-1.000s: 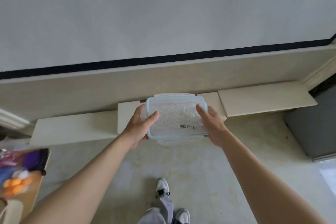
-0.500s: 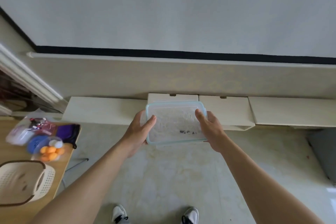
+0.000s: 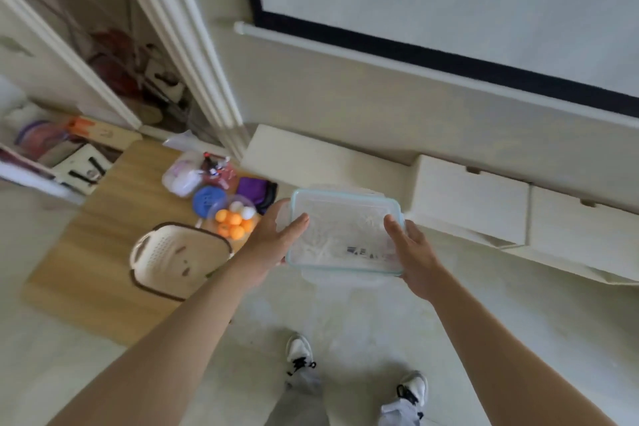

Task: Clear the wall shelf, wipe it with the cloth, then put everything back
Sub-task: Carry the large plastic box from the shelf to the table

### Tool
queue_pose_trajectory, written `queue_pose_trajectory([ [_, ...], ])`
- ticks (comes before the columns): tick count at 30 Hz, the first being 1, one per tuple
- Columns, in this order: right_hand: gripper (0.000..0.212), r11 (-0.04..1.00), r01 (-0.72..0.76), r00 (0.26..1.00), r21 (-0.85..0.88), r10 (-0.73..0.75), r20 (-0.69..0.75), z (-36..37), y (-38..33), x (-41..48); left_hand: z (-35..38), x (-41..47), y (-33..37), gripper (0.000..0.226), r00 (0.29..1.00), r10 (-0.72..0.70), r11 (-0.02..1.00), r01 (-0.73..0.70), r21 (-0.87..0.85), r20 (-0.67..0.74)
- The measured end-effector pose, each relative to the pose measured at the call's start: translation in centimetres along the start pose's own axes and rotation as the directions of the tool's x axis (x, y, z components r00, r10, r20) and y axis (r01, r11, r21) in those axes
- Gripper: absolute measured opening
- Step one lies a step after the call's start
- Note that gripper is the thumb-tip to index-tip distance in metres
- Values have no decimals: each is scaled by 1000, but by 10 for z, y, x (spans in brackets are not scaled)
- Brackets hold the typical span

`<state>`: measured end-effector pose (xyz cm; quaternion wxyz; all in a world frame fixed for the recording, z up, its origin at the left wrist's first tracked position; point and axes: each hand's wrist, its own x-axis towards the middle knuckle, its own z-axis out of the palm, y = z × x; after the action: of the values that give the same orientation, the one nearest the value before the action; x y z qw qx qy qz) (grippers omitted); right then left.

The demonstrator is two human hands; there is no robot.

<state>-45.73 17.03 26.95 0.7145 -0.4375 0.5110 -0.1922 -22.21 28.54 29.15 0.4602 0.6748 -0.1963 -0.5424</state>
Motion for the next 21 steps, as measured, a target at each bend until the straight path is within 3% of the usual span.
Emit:
queue_pose_trajectory([
  [2, 34, 1000, -27, 999, 7, 26, 32, 33, 4, 9, -33, -2, -4, 30, 999, 7, 1000, -7, -15, -33],
  [10, 43, 994, -106, 986, -22, 108, 130, 93, 4, 39, -92, -20, -14, 50, 997, -45, 987, 35, -155, -58],
  [15, 61, 985, -156, 961, -77, 169, 217, 116, 0, 43, -104, -36, -24, 42, 986, -43, 986, 17, -165, -158],
  [21, 62, 966, -203, 936, -160, 239, 257, 165, -5, 55, -154, -39, -38, 44, 981, -57, 978, 17, -208, -188],
])
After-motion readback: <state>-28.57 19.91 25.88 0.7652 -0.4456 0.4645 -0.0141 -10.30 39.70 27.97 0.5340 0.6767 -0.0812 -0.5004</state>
